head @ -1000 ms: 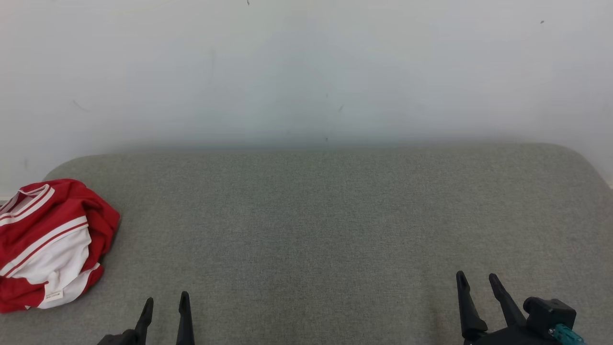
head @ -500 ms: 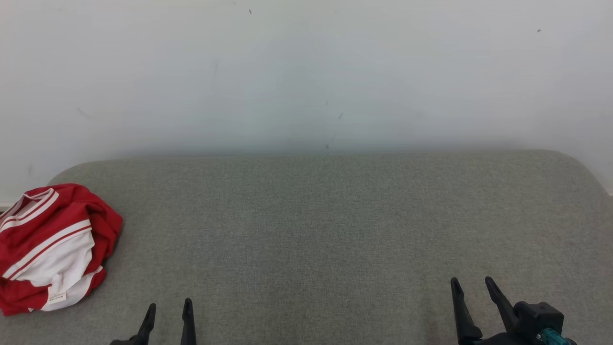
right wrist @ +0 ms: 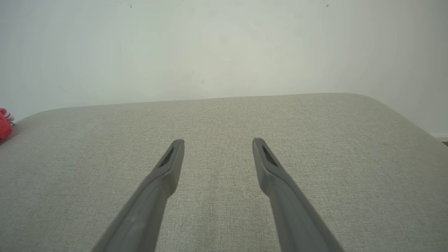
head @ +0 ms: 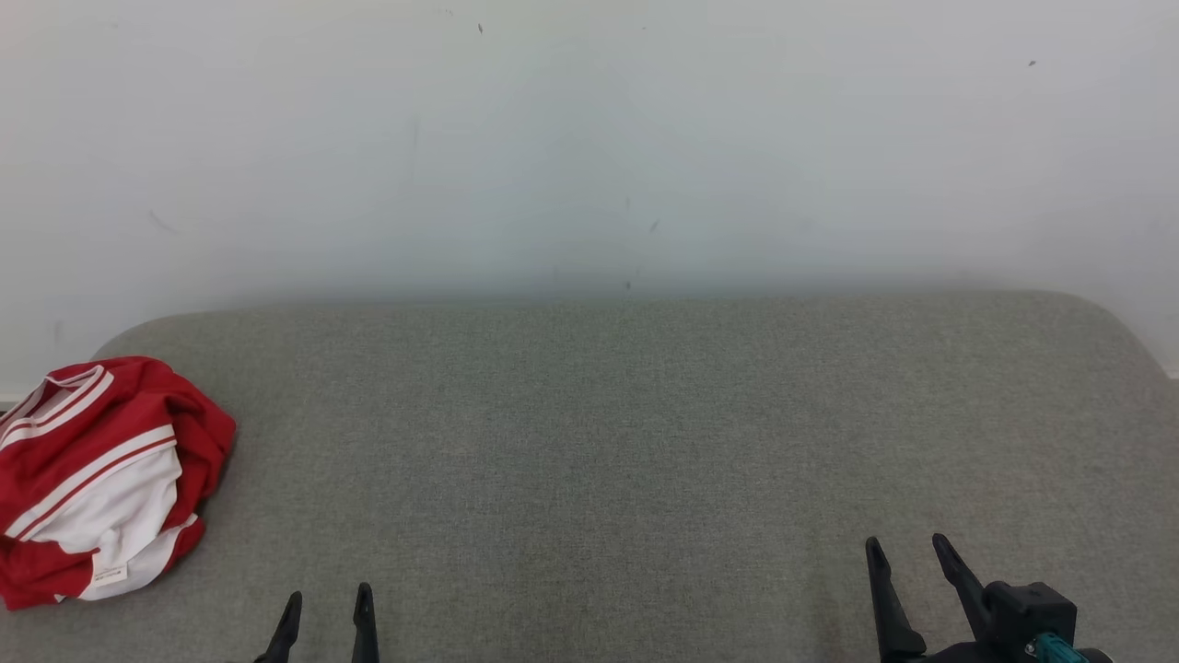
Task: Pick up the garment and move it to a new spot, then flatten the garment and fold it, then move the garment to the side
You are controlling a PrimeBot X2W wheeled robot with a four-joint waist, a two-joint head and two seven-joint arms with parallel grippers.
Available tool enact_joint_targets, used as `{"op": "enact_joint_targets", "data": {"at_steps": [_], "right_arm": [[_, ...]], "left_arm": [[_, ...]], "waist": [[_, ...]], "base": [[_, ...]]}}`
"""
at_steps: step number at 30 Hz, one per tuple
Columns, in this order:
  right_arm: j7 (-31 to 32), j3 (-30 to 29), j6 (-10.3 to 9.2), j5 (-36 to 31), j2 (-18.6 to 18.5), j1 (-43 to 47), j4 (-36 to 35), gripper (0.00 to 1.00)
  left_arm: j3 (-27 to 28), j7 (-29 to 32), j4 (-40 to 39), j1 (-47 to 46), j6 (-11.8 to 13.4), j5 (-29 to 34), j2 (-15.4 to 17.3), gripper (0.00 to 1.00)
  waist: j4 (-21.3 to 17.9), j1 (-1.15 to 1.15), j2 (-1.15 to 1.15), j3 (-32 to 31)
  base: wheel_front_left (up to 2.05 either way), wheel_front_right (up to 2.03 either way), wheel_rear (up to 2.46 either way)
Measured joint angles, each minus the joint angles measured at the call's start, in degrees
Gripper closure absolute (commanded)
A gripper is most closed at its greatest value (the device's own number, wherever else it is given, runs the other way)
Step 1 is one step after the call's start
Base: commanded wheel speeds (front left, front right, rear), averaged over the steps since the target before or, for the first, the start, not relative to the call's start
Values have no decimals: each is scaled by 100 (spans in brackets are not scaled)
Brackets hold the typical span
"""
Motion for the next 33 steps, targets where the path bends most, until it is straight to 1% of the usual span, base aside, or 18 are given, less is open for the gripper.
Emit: {"op": "enact_joint_targets", "data": {"at_steps": [10,16,20,25,32,33], "right_arm": [[-1,-14,0,-10,0,4,-22,0],[-44,-36,0,-8,-2,7,-46,0],[-65,-23,0,12,-2,7,-38,0],[-107,47,0,107,-2,16,-11,0],[-226,177,0,233,-2,1,121,0],[-257,200,0,271,-2,-12,153,0]], "left_arm": [[-12,0,9,-3,-2,27,0,0],[25,-1,-18,-27,43,35,1,0],[93,0,-7,-34,42,57,29,0],[147,0,-16,-29,43,118,48,0],[250,0,-31,-3,44,165,152,0],[283,-1,-30,-2,42,164,179,0]], "waist": [[27,1,0,19],[206,1,0,31],[424,1,0,29],[788,0,0,17],[1396,1,0,1],[1575,1,0,-1]], "base": [[0,0,0],[0,0,0],[0,0,0],[0,0,0],[0,0,0],[0,0,0]]}}
